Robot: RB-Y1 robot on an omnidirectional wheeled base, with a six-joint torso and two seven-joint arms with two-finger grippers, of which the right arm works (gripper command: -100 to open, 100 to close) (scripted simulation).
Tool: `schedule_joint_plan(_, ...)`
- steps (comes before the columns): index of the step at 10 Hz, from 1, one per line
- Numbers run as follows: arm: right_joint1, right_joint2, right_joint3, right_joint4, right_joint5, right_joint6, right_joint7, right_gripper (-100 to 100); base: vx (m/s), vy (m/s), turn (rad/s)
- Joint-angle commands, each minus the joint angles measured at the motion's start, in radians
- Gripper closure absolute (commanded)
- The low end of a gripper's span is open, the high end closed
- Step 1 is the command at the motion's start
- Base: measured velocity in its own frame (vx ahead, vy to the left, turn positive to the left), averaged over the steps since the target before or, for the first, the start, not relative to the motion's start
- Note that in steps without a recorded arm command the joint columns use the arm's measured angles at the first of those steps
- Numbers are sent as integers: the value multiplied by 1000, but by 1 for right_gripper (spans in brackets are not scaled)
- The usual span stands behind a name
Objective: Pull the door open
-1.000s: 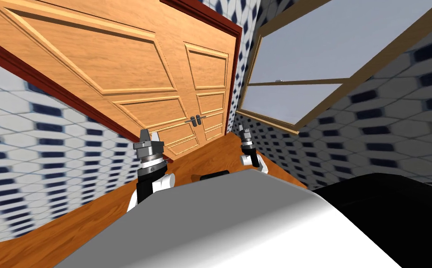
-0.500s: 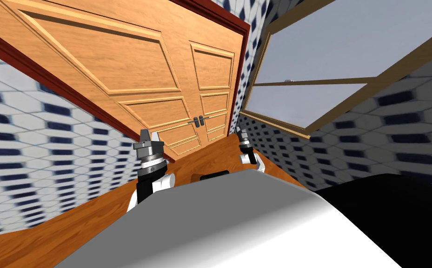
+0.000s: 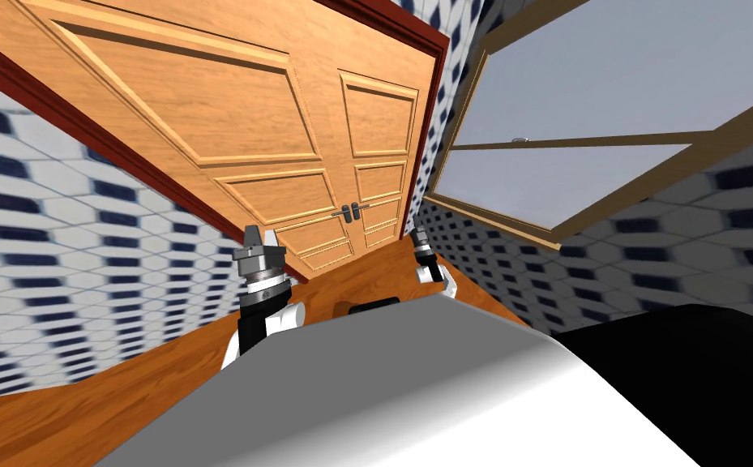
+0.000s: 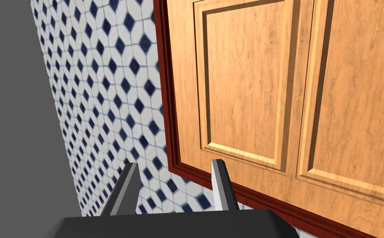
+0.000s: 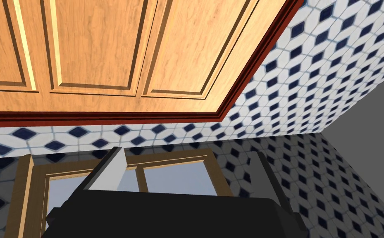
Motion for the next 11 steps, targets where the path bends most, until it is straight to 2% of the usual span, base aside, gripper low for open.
schedule_joint_plan(1, -28, -5, 0, 48, 7, 9, -21, -100, 108, 39, 75)
schedule_joint_plan(2, -44, -9, -1, 76, 11, 14, -35, -100, 116, 22, 101)
schedule_joint_plan(3, -44, -9, -1, 76, 11, 14, -35, -100, 74, 7, 34)
schedule_joint_plan(7, -108, -26, -5, 188, 27, 31, -89, -100, 86, 21, 92)
schedule_joint_plan(8, -108, -26, -5, 192, 27, 31, -89, -100, 72, 7, 25)
schedule_joint_plan(11, -156, -38, -7, 279, 39, 45, -129, -100, 82, 14, 87)
